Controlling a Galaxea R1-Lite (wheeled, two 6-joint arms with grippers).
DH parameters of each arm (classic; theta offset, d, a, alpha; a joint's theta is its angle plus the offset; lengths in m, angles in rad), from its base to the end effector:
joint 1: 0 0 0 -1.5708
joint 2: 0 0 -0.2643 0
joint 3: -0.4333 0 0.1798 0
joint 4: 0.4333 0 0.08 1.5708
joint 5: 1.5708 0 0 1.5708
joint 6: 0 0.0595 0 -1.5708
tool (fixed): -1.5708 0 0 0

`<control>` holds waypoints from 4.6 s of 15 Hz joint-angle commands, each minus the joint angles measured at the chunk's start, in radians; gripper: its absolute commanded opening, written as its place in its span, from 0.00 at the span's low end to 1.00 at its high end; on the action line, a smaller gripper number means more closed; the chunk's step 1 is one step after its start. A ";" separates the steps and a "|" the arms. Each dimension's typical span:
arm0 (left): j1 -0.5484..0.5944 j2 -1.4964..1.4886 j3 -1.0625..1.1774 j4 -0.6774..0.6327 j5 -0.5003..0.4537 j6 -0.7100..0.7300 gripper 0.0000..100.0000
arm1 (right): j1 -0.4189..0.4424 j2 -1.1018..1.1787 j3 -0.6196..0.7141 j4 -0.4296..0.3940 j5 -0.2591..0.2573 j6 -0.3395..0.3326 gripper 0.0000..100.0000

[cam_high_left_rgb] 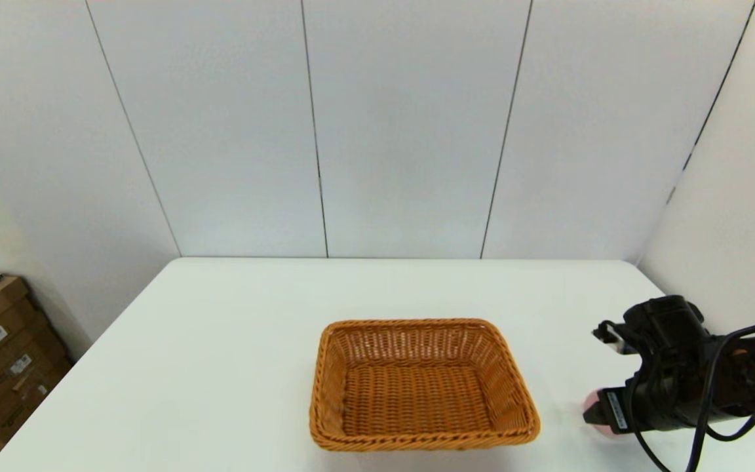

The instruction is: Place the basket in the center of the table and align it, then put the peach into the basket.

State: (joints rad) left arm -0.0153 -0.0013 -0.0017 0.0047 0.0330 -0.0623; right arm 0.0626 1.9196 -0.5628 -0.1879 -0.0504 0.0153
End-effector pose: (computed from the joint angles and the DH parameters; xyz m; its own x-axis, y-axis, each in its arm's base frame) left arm 0.0381 0.0014 0.0754 0.9998 0.0177 -0.0017 -0.0178 0.9979 -0.0622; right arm 0.2530 0.0129 -0.0234 0.3931 -0.0258 -0.9192 -0.0288 0.9988 -0.0404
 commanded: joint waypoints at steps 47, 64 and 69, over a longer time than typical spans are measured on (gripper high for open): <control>0.000 0.000 0.000 -0.002 0.001 -0.010 1.00 | 0.350 -0.462 -0.240 -0.041 -0.108 0.100 1.00; 0.000 0.000 0.000 -0.003 0.001 -0.014 1.00 | -0.050 -1.427 0.373 -0.031 -0.175 -0.176 1.00; 0.000 0.000 0.000 -0.002 0.001 -0.013 1.00 | -0.052 -1.648 0.478 -0.016 -0.174 -0.172 1.00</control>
State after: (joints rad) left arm -0.0153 -0.0013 -0.0017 0.0019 0.0332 -0.0745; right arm 0.0123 0.3998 -0.1317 -0.2149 -0.2240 -0.1581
